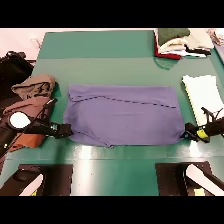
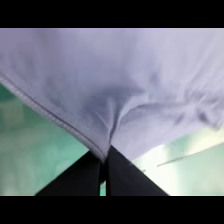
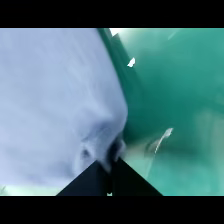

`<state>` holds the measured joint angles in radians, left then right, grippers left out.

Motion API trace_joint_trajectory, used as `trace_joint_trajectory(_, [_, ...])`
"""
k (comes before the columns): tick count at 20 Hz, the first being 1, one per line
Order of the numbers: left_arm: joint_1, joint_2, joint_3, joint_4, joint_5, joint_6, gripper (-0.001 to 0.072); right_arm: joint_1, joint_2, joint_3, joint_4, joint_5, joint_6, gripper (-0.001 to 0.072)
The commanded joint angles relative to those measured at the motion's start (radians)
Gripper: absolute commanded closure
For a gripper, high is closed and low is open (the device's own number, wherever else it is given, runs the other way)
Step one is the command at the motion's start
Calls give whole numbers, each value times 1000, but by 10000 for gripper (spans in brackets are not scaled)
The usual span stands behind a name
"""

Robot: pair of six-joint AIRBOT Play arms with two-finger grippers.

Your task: Fold the shirts.

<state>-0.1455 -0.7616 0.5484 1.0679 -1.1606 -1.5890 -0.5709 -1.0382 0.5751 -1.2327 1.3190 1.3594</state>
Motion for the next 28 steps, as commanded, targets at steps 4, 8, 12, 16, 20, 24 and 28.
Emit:
trace_joint_trajectory(4, [0, 235, 15, 144, -216, -92, 685, 107, 130, 137, -182, 187, 0, 694])
trace_joint_trajectory(8, [0, 283, 98, 146, -236, -111, 685, 115, 259, 187, -200, 194, 1, 695])
trace_joint_trajectory(12, [0, 116, 192, 172, -34, -44, 685, 192, 170, 291, -200, 164, 2, 695])
trace_joint_trajectory(16, [0, -201, 366, 196, 123, 21, 685, 296, -51, 467, -200, 81, 62, 695])
trace_joint_trajectory(20, [6, -512, 629, 234, 182, 26, 684, 355, -286, 670, -199, 72, 79, 695])
trace_joint_trajectory(24, [15, -685, 776, 237, 201, 27, 684, 375, -463, 836, -128, 71, 84, 695])
trace_joint_trajectory(28, [15, -718, 792, 237, 233, 26, 557, 374, -595, 962, 4, 68, 78, 541])
